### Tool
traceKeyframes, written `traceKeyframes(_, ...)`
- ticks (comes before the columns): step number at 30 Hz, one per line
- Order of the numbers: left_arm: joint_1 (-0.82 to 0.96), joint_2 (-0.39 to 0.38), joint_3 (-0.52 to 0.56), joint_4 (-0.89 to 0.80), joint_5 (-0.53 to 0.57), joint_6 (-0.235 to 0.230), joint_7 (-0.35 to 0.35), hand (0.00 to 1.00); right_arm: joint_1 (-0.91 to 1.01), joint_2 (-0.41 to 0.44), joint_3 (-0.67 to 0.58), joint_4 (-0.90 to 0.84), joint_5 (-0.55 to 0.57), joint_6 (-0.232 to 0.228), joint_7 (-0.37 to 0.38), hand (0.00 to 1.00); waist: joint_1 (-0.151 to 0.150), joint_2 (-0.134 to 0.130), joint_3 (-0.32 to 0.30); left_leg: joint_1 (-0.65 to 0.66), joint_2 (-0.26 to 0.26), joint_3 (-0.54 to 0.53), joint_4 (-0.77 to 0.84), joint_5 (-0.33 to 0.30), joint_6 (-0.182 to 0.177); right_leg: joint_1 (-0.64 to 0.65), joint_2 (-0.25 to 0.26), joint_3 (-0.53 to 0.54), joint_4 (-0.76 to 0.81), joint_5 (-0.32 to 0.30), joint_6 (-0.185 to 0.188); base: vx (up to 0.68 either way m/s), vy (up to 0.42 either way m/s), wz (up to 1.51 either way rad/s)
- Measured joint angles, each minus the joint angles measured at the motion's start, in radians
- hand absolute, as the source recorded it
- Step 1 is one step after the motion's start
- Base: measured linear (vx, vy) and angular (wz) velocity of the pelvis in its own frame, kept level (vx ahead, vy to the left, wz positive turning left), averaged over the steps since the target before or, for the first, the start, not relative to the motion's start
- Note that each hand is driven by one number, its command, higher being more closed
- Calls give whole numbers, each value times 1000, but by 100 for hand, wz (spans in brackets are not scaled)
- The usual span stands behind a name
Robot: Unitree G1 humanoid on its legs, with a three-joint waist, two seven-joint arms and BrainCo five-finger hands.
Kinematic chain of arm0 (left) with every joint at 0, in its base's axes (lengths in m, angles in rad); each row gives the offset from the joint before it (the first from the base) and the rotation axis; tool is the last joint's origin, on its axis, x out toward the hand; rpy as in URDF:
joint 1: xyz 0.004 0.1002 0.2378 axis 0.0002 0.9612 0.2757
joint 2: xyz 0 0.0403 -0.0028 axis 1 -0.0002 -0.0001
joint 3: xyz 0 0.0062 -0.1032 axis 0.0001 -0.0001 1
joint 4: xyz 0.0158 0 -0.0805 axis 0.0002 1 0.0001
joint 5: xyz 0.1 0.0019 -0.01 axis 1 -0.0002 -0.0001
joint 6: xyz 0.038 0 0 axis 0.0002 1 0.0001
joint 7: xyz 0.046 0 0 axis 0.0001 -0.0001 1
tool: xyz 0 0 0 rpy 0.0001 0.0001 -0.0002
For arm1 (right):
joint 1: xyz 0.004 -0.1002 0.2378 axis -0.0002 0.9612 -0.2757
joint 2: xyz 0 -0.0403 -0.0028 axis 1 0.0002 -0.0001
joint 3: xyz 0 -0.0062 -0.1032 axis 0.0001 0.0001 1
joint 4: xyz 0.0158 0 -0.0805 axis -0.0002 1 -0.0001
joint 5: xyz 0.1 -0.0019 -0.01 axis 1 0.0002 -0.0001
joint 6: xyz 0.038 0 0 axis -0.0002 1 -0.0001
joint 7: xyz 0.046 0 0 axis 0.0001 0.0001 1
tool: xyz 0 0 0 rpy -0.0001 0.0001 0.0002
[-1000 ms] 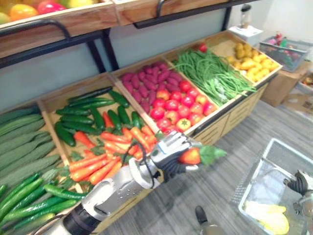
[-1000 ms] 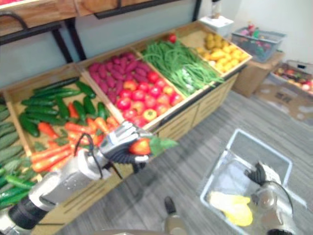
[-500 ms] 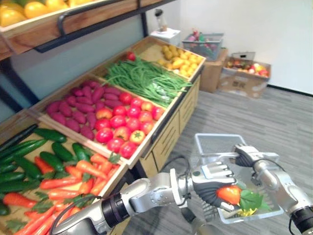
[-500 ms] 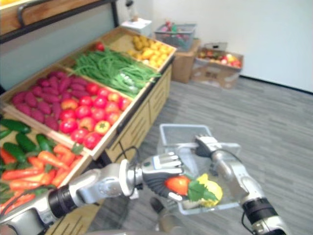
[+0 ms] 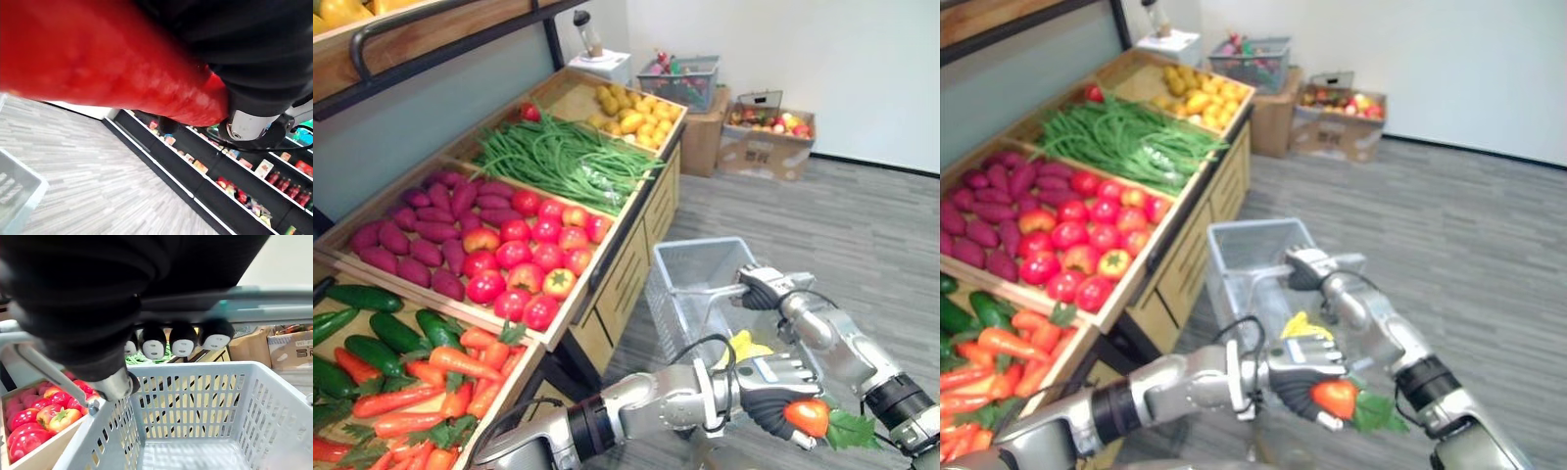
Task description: Pick vegetable in the basket
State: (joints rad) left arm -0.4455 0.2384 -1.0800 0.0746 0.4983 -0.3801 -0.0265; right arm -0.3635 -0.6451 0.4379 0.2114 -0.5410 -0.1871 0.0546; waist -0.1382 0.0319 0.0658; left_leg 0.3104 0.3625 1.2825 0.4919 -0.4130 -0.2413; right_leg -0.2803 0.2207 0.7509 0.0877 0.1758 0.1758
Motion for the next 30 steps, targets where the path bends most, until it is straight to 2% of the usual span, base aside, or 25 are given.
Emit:
traceKeyframes(8,5,-80,-9,141,124,38,0,100,-30,35,0,0,1,17,22,100,-2,-2,1,-3,6,19,1,0,-2,-14,10,4,0,5,-3,45,-20,-6)
traceKeyframes(12,13,-104,43,224,204,68,12,100,-32,51,0,-3,2,17,23,100,-1,-7,5,-4,9,17,1,-1,-1,-14,8,-3,-2,-3,-13,34,-17,4)
traceKeyframes(14,14,-132,149,314,267,129,42,100,-31,71,-1,-8,2,17,24,100,-1,-8,5,-6,12,11,1,-1,0,-14,7,-10,-2,-3,-14,46,-24,7)
traceKeyframes(17,13,-163,244,382,304,188,84,100,-26,82,-5,-12,2,20,40,100,0,-9,6,-9,17,-3,1,0,1,-14,5,-23,-2,-1,-11,42,-16,11)
traceKeyframes(22,5,-215,337,492,350,252,143,100,3,134,-60,-21,25,25,47,100,2,-23,15,-10,14,-6,-3,0,1,-13,2,-26,-2,-1,-11,44,-3,3)
traceKeyframes(23,0,-224,360,516,350,264,152,0,12,136,-65,-25,37,25,49,100,2,-29,22,-9,12,-6,-4,0,1,-12,1,-26,-2,-1,-10,35,4,1)
traceKeyframes(30,-62,-241,408,629,350,297,174,0,17,139,-79,-42,50,28,58,100,0,-35,60,-10,-7,-4,-22,2,5,-12,-10,-12,-18,6,-2,25,-3,-3)
